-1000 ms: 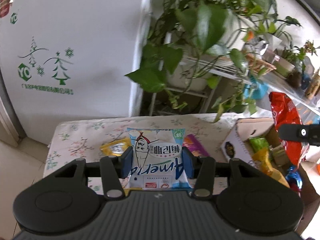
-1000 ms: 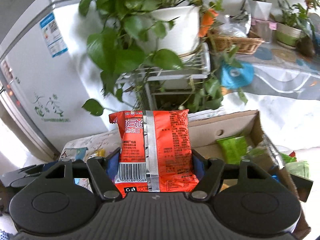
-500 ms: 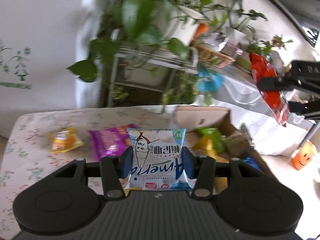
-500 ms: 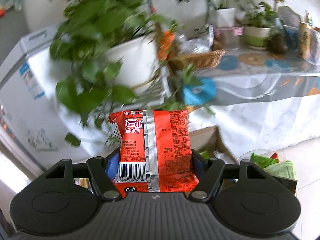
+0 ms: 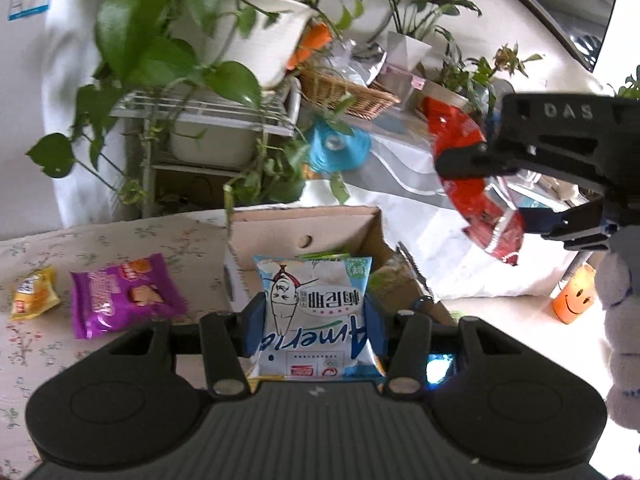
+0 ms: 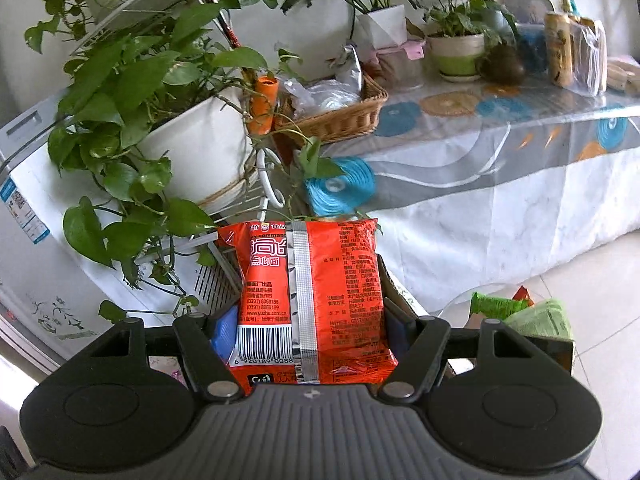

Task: Organize snacks
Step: 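Open the right tool over the box while the left tool releases the Amerta bag inside, then move the left tool to the yellow waffle packet while the right tool moves to the purple bag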

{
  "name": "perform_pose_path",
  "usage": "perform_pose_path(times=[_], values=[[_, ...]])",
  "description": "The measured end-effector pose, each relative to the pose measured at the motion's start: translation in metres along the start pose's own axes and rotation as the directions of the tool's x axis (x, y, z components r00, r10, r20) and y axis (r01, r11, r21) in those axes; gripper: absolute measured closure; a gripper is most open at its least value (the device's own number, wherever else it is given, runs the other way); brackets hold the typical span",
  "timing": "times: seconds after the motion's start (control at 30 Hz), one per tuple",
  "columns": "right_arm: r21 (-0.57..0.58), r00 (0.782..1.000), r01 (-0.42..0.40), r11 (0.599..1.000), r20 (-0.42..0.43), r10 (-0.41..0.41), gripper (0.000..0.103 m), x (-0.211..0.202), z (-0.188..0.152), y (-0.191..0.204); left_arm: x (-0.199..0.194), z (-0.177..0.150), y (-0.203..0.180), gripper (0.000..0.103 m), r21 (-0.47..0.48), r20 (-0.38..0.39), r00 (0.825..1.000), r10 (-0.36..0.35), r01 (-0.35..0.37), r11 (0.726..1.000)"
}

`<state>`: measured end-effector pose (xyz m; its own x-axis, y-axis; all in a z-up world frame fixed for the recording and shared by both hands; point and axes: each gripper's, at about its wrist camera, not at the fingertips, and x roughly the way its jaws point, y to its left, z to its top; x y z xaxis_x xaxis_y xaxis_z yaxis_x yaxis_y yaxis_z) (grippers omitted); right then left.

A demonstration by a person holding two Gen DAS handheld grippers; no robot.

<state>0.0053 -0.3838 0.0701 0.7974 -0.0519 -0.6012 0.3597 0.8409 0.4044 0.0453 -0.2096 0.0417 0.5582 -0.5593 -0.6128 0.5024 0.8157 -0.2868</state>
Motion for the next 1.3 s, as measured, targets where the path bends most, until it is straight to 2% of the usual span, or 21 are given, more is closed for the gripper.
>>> perform_pose_path(times=[0.33, 0.4, 0.47, 0.57, 0.63, 1.3], values=[[0.063, 0.999, 0.032, 0.998, -0.026, -0.031, 0.027, 0.010, 0.001, -0.009, 0.022, 0.003, -0.026, 0.053, 0.036, -0.022, 1.000, 0.006, -0.005, 0.999], [0.077, 0.999, 0.039, 0.996, -0.027, -0.037, 0.026, 0.011, 0.001, -0.011, 0.023, 0.005, -0.028, 0.043, 0.046, -0.023, 1.000, 0.003, -0.002, 0.999], [0.097, 0.999, 0.039, 0.995, -0.018, -0.037, 0.022, 0.010, 0.002, -0.013, 0.021, 0.006, -0.030, 0.028, 0.050, -0.013, 1.000, 0.008, -0.008, 0.999], [0.101, 0.999, 0.033, 0.994, -0.006, -0.033, 0.017, 0.008, 0.003, -0.012, 0.017, 0.007, -0.032, 0.019, 0.059, -0.003, 1.000, 0.021, -0.021, 0.998], [0.102, 0.999, 0.032, 0.994, -0.004, -0.031, 0.016, 0.009, 0.003, -0.011, 0.016, 0.007, -0.033, 0.017, 0.062, -0.001, 1.000, 0.027, -0.027, 0.998], [0.056, 1.000, -0.002, 0.998, -0.027, 0.003, 0.015, 0.018, -0.001, 0.004, 0.006, 0.008, -0.013, 0.016, 0.081, -0.018, 0.997, 0.071, -0.069, 0.994]])
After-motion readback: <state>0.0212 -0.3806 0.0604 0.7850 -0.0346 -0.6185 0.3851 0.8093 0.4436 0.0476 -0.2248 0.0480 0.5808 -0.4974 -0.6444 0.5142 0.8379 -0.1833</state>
